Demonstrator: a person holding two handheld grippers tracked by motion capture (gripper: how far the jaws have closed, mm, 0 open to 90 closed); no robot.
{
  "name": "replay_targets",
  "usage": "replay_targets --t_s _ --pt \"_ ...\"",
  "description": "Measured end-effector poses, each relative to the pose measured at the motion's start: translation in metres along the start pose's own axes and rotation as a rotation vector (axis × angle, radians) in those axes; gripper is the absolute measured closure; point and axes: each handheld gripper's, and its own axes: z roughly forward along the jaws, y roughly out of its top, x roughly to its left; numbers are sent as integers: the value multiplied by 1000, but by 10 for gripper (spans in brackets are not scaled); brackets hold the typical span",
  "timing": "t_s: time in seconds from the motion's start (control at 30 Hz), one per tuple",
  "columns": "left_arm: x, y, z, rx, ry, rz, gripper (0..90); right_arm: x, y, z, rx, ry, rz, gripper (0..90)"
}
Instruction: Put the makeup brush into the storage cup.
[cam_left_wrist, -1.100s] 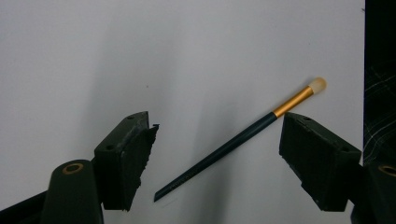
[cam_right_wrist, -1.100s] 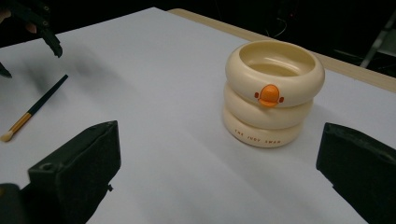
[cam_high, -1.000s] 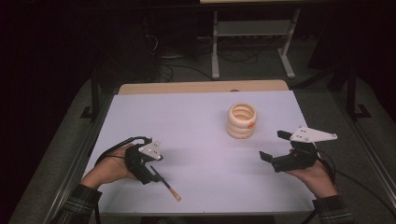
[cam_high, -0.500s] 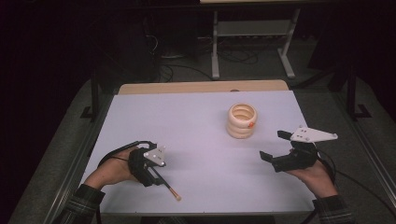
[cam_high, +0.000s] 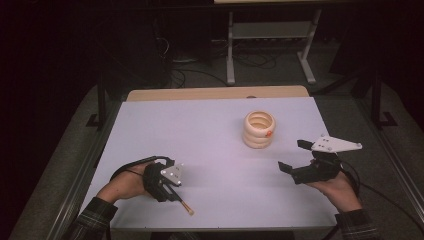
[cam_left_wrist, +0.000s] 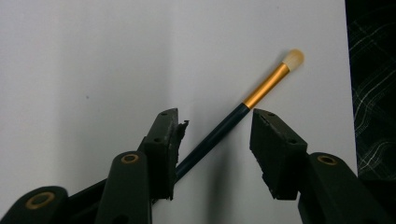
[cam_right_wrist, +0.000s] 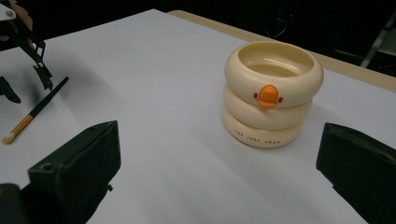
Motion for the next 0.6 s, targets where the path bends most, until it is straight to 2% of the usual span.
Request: replay_targets --t_s 0.1,0.6 --pt "-1 1 3 16 -9 17 542 0 0 0 -1 0 3 0" --pt "-1 2 10 23 -27 33 605 0 0 0 -2 -1 1 0"
